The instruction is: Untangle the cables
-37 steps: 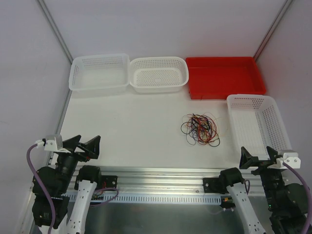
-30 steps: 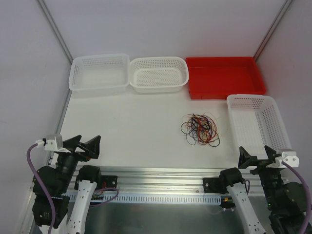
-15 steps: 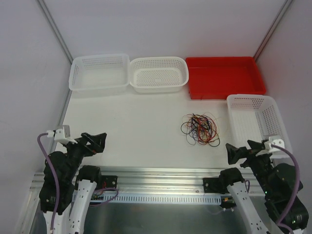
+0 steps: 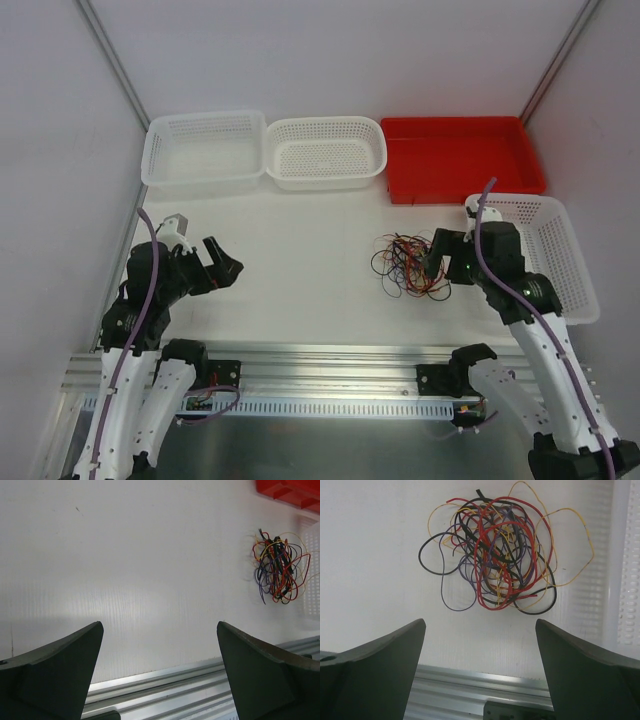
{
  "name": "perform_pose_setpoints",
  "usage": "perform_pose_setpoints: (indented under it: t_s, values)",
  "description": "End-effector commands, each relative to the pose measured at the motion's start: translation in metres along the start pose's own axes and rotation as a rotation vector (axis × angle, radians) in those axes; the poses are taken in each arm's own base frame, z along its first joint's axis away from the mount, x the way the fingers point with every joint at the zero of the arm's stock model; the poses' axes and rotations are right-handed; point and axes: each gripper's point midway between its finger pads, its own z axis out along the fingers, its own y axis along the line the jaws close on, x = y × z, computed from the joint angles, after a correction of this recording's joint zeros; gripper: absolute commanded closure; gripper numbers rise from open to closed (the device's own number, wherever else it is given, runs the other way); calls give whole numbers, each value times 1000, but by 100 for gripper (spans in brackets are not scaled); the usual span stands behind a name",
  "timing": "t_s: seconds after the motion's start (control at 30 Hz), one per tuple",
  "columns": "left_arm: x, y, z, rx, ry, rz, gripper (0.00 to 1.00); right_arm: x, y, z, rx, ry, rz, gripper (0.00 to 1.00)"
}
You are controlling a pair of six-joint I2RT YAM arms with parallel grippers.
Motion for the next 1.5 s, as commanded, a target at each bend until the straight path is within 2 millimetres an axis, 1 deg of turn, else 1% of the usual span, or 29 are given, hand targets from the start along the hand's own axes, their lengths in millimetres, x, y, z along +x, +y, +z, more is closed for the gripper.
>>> perform_pose_setpoints:
  t_s: [0.0,0.03,0.1,0.13,0.17,0.23,0.33,0.4,0.47,0.5,0.57,0.6,0.63,0.67,0.73,0.77,0.8,0.83,0.87,0.9,1.0,1.07,1.2,1.23,1.27,1.3,1.33,1.37,1.47]
  values:
    - [-2,-12,12,99,-24,40,1,-21,3,37,19,-68,76,3]
    - [9,-9,20,110,3,22,1,-13,1,53,38,-15,83,3]
    - [21,-5,30,121,30,11,1,-10,5,75,29,3,118,2]
    - [21,-6,32,131,28,5,1,-1,4,92,40,51,129,1]
    - [23,-6,33,134,39,3,1,-6,8,102,27,34,148,1]
    - [22,-10,32,151,42,13,1,10,4,126,55,99,163,3]
    - [26,-6,34,143,47,-2,1,14,6,150,55,120,186,5]
    - [27,-6,33,144,42,-8,1,26,9,169,59,165,178,9]
    - [25,-6,32,144,30,-6,1,37,14,186,61,209,158,18]
    - [25,-4,32,138,28,-9,1,43,24,191,41,231,135,22]
    - [24,-3,32,136,22,-13,1,52,43,202,-8,281,86,39]
    - [24,-4,32,142,22,-12,1,59,59,202,-41,300,37,46]
    - [23,-4,32,142,22,-14,1,63,69,201,-61,311,-3,60]
    - [23,-3,33,139,24,-18,1,59,81,202,-77,302,-37,67]
    - [25,-3,34,141,35,-22,1,73,111,198,-131,324,-140,86]
    - [25,-4,34,145,35,-22,1,71,124,195,-155,322,-173,91]
    - [25,-4,34,146,39,-23,1,83,144,190,-198,340,-235,95]
    - [26,-4,35,146,43,-25,1,88,152,186,-220,352,-301,99]
    - [26,-4,35,146,42,-25,1,93,162,182,-243,362,-346,99]
    - [25,-4,35,149,43,-24,1,100,183,176,-289,366,-413,99]
    - [29,-4,37,154,60,-29,1,120,208,162,-373,409,-533,99]
    - [31,-5,38,163,78,-32,1,134,212,159,-401,449,-570,97]
    - [36,-6,43,167,121,-46,1,143,211,148,-418,483,-601,77]
    - [37,-5,45,161,134,-54,1,144,211,143,-428,487,-593,63]
    - [37,-5,45,162,142,-59,1,132,219,132,-461,443,-574,57]
    - [37,-6,46,164,145,-66,1,129,222,125,-470,425,-561,45]
    - [38,-5,47,159,154,-72,1,123,223,119,-469,407,-549,41]
    - [38,-5,48,156,160,-81,1,107,228,106,-459,345,-514,37]
    - [40,-6,52,151,178,-131,1,80,225,96,-378,236,-420,32]
